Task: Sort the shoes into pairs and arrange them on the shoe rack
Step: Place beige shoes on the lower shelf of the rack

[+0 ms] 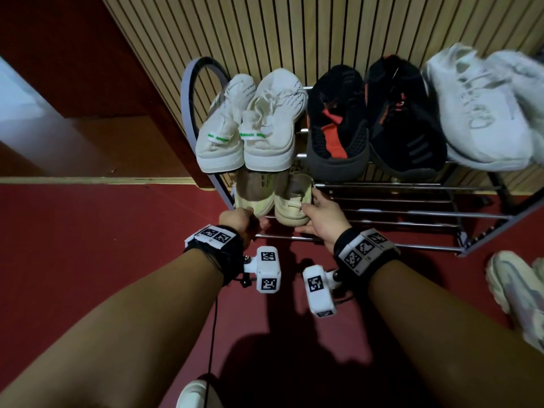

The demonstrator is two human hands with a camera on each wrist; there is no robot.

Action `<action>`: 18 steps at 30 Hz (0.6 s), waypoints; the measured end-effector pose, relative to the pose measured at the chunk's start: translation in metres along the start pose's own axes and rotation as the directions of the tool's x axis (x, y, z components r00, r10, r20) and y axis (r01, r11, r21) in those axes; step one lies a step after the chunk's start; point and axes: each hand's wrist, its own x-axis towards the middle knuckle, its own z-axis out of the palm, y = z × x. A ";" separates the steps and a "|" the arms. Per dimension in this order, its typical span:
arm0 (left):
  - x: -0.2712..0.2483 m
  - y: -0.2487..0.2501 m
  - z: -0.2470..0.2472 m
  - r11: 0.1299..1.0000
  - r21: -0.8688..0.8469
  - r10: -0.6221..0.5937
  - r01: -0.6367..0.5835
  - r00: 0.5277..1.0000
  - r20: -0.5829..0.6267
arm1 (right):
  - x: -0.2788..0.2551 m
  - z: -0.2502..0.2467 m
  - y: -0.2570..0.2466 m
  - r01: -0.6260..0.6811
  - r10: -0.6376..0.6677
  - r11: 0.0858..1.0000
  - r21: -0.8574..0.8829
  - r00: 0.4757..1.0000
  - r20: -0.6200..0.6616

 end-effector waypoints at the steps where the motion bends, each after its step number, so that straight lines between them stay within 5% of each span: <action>1: 0.000 0.001 -0.002 1.000 -0.016 -0.002 0.002 1.000 -0.008 | 0.001 0.002 -0.001 0.003 -0.003 1.000 -0.008 1.000 0.008; 7: 0.002 0.006 -0.005 0.971 -0.235 -0.077 0.041 0.986 -0.146 | 0.008 0.009 0.003 0.006 -0.005 1.000 -0.008 1.000 0.026; 18: 0.002 0.009 -0.011 0.978 -0.197 -0.070 0.062 0.997 -0.035 | 0.008 0.012 0.005 0.044 -0.045 0.999 0.003 0.999 0.019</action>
